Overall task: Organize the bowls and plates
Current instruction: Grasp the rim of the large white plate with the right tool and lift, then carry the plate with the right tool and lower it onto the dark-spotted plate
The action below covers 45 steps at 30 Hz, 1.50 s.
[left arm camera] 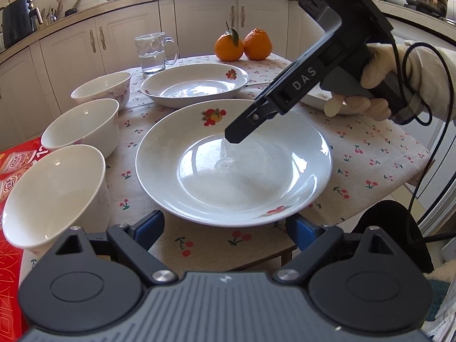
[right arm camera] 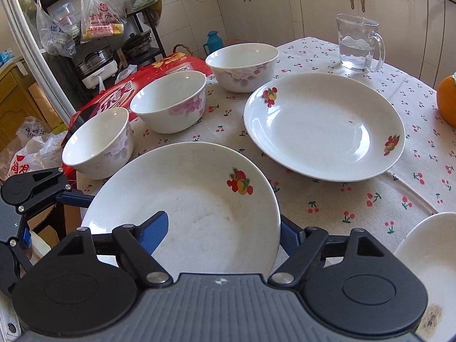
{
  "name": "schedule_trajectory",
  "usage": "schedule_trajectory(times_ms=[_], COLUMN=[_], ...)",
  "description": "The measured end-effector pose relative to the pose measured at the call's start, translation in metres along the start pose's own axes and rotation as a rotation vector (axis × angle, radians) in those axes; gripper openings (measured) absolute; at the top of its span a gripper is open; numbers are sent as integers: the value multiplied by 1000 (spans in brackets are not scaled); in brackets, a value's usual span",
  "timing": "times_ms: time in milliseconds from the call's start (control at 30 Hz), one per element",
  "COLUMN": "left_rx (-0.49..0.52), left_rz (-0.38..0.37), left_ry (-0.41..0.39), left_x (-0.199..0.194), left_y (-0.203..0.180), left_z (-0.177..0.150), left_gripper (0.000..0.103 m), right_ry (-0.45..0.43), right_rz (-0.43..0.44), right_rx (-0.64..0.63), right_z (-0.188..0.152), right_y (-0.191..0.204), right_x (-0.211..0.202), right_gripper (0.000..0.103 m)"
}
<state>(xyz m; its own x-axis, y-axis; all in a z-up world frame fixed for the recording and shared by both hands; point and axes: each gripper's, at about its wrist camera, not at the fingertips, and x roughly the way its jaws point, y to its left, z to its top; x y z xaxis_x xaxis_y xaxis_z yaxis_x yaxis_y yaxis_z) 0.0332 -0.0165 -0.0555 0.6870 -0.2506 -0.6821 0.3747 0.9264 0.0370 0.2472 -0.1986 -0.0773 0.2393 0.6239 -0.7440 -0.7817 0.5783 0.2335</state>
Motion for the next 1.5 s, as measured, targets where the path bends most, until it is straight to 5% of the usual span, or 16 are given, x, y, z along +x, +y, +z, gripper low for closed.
schedule_trajectory(times_ms=[500,1500], left_rx=[7,84], left_rz=[-26,-101], left_ry=[-2,1], left_x=[4,2], left_y=[0,-5], left_z=[3,25], left_gripper=[92,90], right_ry=[60,34], right_rz=[101,14], right_rx=[21,33], right_z=[17,11], right_y=[-16,-14], right_x=[13,-13], right_gripper=[80,80])
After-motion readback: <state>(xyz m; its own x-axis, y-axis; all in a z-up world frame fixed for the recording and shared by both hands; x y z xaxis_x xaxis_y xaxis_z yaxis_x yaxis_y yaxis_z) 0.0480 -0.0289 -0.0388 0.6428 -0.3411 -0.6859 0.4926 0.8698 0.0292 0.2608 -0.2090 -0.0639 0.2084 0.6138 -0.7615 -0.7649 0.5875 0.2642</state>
